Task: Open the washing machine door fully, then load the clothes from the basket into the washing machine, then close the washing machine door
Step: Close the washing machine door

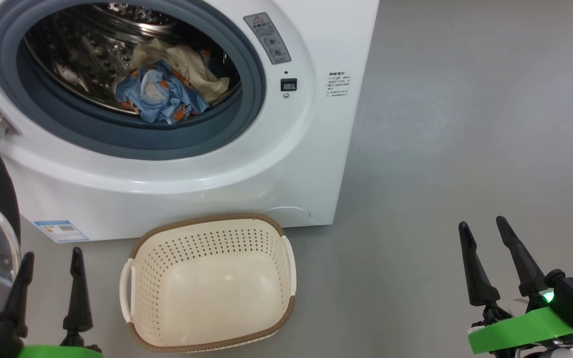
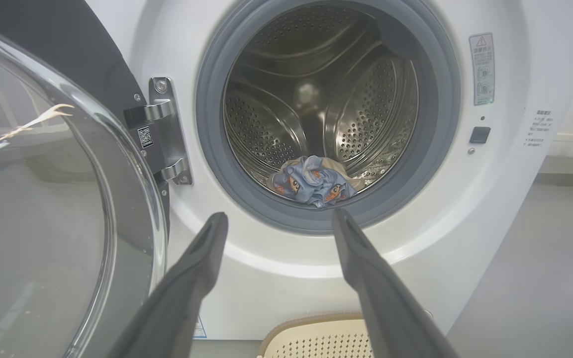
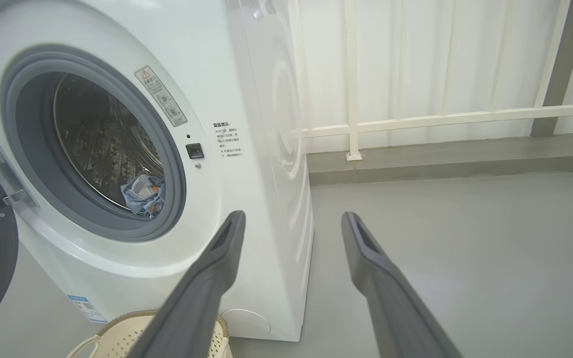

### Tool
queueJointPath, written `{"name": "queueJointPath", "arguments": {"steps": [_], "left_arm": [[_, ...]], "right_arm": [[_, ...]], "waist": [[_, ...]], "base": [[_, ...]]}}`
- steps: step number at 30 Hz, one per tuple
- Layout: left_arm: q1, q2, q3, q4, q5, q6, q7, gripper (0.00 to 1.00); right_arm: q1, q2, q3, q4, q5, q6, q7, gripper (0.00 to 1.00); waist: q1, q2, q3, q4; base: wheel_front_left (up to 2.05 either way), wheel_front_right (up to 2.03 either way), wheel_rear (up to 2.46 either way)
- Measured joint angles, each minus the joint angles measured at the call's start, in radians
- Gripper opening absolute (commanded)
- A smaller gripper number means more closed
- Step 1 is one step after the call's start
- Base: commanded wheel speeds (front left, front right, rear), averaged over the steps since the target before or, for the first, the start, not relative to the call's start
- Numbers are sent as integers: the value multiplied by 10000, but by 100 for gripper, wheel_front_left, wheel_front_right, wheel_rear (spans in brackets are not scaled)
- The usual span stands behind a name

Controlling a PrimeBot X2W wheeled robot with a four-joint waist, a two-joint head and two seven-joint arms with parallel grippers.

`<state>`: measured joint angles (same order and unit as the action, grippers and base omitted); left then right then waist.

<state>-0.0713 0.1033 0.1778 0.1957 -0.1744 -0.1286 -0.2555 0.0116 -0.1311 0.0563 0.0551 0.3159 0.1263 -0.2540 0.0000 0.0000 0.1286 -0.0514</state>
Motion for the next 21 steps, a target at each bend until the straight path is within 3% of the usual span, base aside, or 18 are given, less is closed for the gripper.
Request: {"name": "queueJointPath", "arguments": {"steps": [12, 21], "left_arm": [[151, 0, 2, 10, 0, 0, 0, 100], [148, -19, 31, 8, 10, 0, 0, 100]], "right_arm": [[0, 0, 0, 2, 0, 0, 2, 100], [0, 0, -13, 2, 0, 0, 2, 100]], "waist": [[0, 0, -115, 8], [0, 0, -108, 45]], "base": [[-11, 11, 0], [-111, 111, 0]]}}
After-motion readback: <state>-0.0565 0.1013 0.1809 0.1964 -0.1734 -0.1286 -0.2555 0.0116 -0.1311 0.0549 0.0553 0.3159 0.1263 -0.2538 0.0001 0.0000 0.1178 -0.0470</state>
